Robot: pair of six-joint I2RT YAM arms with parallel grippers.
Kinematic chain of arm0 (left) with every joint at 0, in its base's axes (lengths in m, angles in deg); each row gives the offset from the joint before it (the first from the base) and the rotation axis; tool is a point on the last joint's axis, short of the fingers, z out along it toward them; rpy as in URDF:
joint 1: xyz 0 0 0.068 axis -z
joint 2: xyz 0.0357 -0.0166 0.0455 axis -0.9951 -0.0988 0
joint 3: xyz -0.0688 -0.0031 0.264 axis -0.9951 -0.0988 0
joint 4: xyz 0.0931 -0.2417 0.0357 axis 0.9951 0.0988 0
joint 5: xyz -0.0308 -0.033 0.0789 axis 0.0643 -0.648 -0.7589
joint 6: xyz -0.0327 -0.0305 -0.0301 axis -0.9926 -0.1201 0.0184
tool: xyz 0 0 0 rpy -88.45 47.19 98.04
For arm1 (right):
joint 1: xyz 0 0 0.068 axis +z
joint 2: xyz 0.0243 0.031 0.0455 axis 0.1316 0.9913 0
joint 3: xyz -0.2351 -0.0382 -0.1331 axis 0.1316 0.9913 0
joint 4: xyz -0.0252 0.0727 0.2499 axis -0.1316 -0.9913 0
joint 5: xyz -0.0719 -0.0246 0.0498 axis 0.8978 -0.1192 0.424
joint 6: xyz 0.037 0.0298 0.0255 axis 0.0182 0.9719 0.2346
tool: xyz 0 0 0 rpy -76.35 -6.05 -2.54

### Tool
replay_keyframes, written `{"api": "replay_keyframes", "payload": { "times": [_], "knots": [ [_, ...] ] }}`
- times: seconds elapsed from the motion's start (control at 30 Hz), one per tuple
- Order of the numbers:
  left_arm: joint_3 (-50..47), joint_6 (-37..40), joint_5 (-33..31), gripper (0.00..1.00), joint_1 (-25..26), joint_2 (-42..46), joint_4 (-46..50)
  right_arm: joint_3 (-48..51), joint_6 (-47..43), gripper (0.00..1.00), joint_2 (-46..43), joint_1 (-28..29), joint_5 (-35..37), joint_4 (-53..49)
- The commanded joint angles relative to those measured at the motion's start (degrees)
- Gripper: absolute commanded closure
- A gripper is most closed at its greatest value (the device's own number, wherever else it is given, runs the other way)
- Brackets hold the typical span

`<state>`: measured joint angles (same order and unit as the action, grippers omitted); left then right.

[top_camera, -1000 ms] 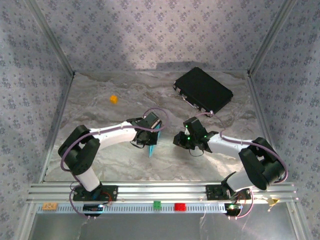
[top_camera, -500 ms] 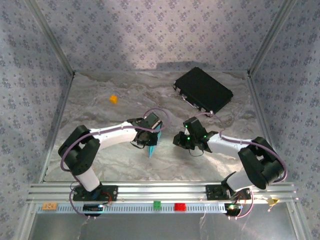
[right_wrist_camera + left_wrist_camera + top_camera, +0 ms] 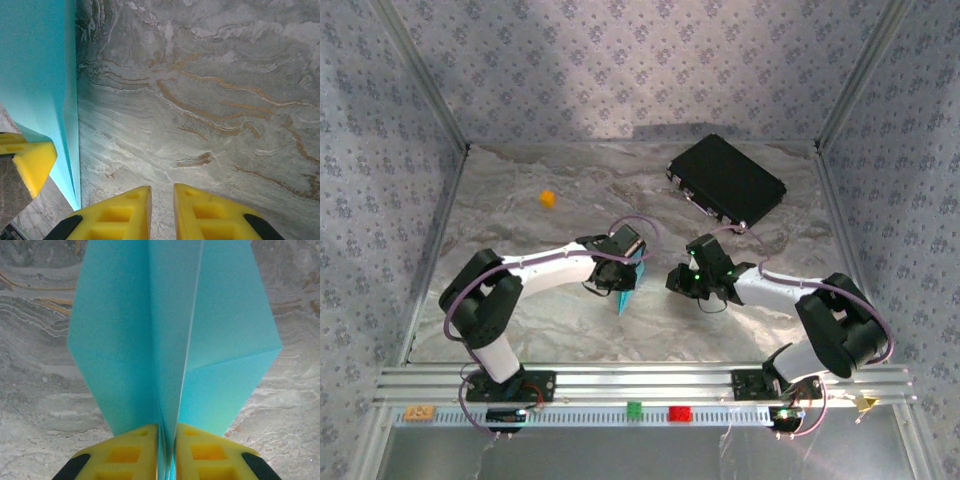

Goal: Fold a paper plane with a square sheet of paper (pick it up from the middle)
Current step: Move the paper plane to the center of the table.

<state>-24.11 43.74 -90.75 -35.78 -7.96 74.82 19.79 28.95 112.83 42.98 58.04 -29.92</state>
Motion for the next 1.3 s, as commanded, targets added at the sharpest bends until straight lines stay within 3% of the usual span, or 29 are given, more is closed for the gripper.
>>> {"api": "replay_keyframes", "payload": {
  "times": [0.0, 1.27],
  "knots": [
    [1.26, 0.36, 0.44, 0.84, 0.41, -0.90, 1.04, -1.47, -0.51, 0.80, 0.87, 0.39, -0.47, 0.13],
    [1.67, 0.75, 1.38, 0.84, 0.60, -3.55, 0.18, -1.81, -0.70, 0.79, 1.22, 0.45, -0.75, 0.17]
  ]
}}
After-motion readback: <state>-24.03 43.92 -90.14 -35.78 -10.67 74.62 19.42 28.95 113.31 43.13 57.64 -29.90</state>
